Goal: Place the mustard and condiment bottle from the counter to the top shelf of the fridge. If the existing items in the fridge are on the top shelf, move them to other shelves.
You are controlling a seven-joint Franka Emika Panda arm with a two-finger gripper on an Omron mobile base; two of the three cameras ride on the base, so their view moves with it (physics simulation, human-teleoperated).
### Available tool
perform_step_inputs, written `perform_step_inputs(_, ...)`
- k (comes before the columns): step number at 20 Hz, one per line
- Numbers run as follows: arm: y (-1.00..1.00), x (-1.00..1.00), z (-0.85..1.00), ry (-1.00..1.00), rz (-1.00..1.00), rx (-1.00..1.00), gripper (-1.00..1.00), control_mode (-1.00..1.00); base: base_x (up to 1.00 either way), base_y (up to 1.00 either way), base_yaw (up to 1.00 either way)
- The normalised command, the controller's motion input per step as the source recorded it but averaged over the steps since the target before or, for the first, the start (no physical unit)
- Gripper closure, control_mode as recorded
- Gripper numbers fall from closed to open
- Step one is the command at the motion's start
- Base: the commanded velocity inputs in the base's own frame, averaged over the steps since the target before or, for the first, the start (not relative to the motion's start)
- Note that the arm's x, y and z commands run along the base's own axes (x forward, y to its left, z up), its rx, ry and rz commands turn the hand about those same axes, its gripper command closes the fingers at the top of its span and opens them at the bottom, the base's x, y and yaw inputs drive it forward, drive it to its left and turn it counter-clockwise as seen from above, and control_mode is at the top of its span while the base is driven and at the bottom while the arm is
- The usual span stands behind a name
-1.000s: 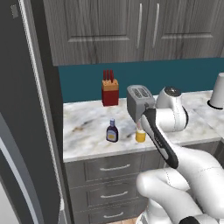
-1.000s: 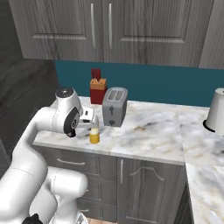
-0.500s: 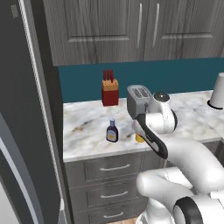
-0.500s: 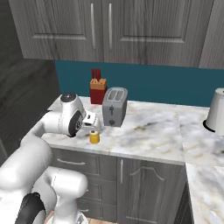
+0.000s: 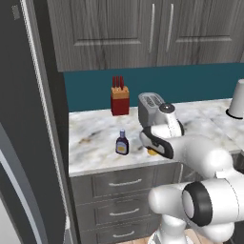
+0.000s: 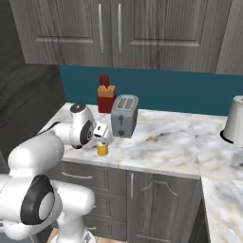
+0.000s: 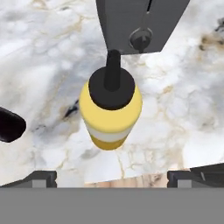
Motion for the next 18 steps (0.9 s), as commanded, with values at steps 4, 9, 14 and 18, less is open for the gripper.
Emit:
perform_step_inputs(4, -0.03, 0.3, -0.17, 0.0, 0.0, 0.0, -1.0, -1.0, 0.0, 0.0, 0.0)
perform_step_inputs(9, -0.1, 0.31, -0.2, 0.0, 0.0, 0.0, -1.0, -1.0, 0.0, 0.0, 0.0)
perform_step_inputs(14, -0.1, 0.32, -0.23, 0.0, 0.0, 0.0, -1.0, -1.0, 0.0, 0.0, 0.0)
perform_step_inputs(18, 0.0, 0.2, -0.21, 0.0, -0.01, 0.0, -1.0, -1.0, 0.0, 0.0, 0.0)
